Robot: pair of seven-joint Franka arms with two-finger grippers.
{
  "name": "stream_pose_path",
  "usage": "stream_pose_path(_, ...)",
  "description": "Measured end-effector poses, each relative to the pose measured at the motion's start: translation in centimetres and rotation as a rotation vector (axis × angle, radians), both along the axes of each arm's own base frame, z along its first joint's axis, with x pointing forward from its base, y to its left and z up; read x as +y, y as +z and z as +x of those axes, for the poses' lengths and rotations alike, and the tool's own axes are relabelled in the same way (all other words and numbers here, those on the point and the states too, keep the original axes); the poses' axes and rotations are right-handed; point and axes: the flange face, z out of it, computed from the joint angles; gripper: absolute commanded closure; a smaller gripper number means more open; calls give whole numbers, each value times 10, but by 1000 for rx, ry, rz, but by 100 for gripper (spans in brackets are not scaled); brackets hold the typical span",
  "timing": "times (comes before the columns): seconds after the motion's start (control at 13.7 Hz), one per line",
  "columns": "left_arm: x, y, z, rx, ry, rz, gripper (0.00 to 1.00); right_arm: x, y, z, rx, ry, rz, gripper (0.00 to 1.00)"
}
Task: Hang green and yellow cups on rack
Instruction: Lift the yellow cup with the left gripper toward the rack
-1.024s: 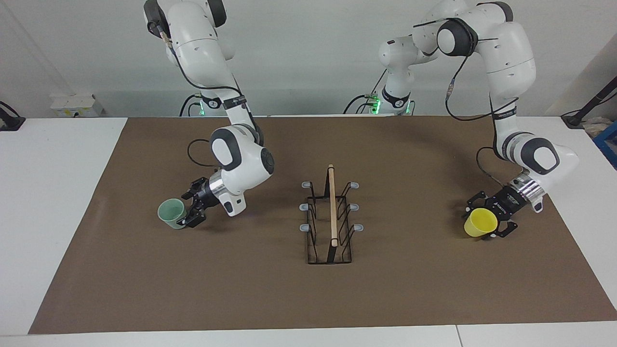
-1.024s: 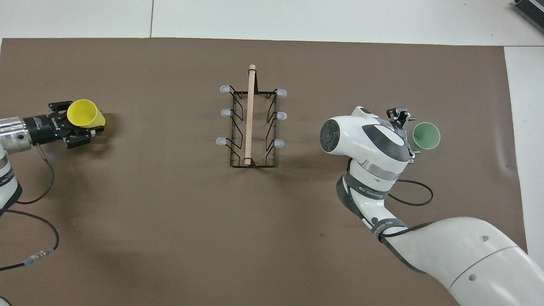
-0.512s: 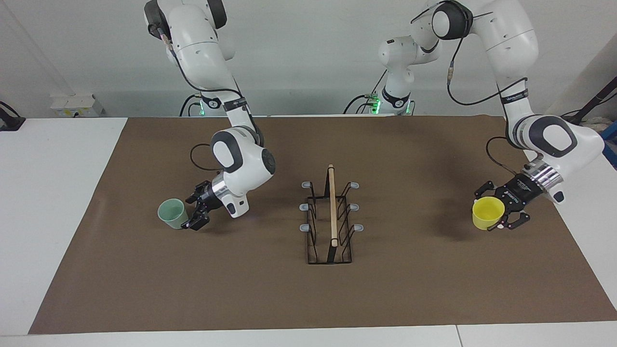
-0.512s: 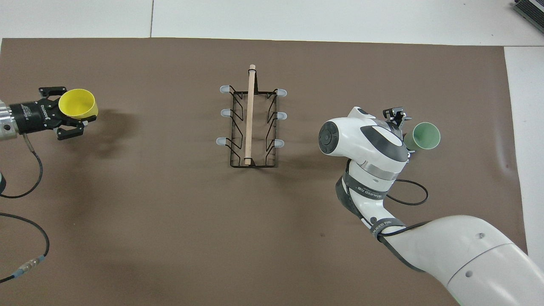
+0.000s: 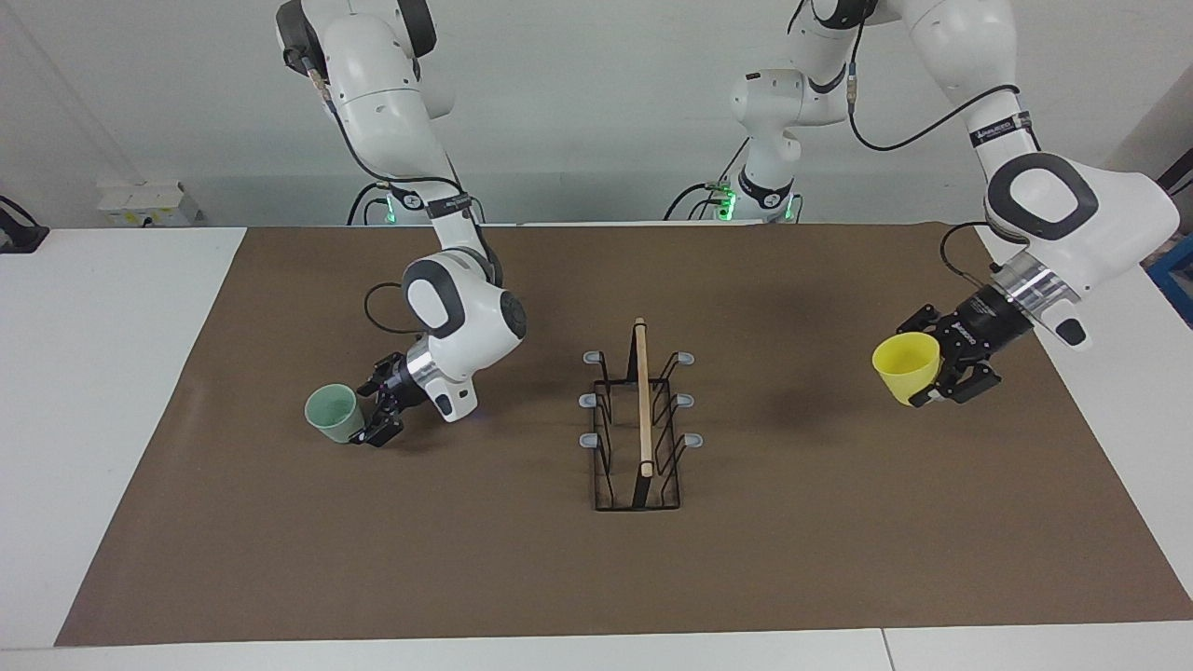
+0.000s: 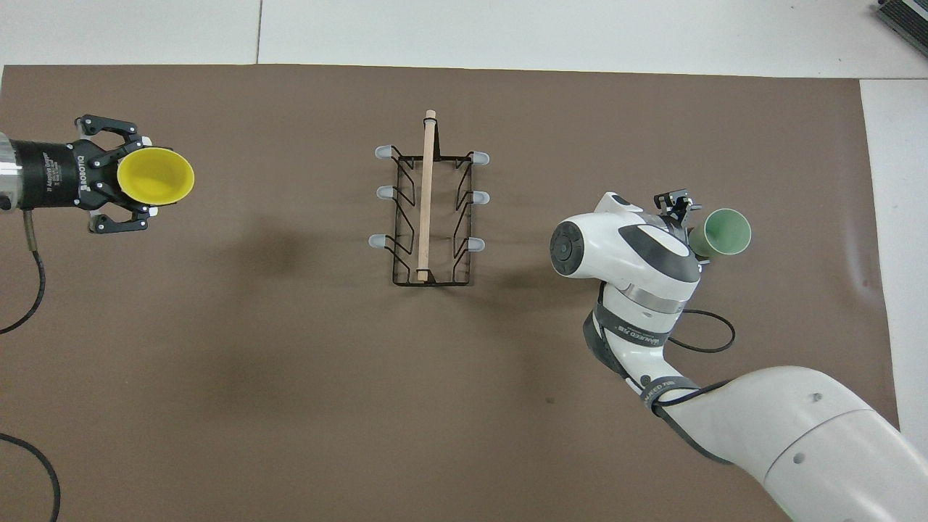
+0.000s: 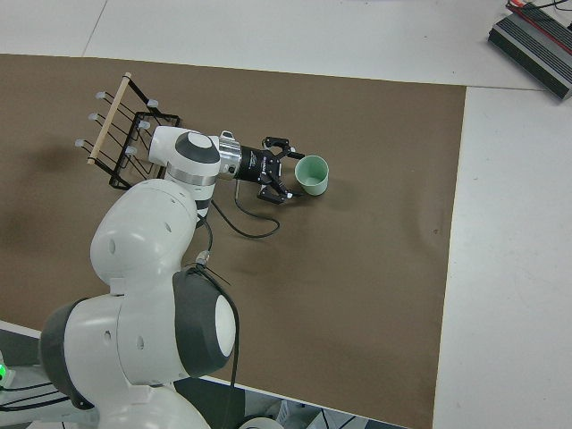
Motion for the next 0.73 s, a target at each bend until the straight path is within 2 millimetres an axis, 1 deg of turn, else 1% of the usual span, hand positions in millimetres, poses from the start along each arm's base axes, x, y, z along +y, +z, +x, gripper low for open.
stream_pose_path(0.22,-49,17,-14,-47,-126,135,100,-9,-8,-2,7,38,-26,0)
stream_pose_path(0.37,-82,22,-24,-85,-193,224,100,-14,-12,-5,13,47,-32,0)
stream_pose_path(0.59,-140,16,-35,-135,-239,391,100,-17,-14,-5,16,60,-48,0)
stream_pose_path(0.73,-175,11,-43,-165,-269,481,100,-26,-17,-7,21,81,-80,0)
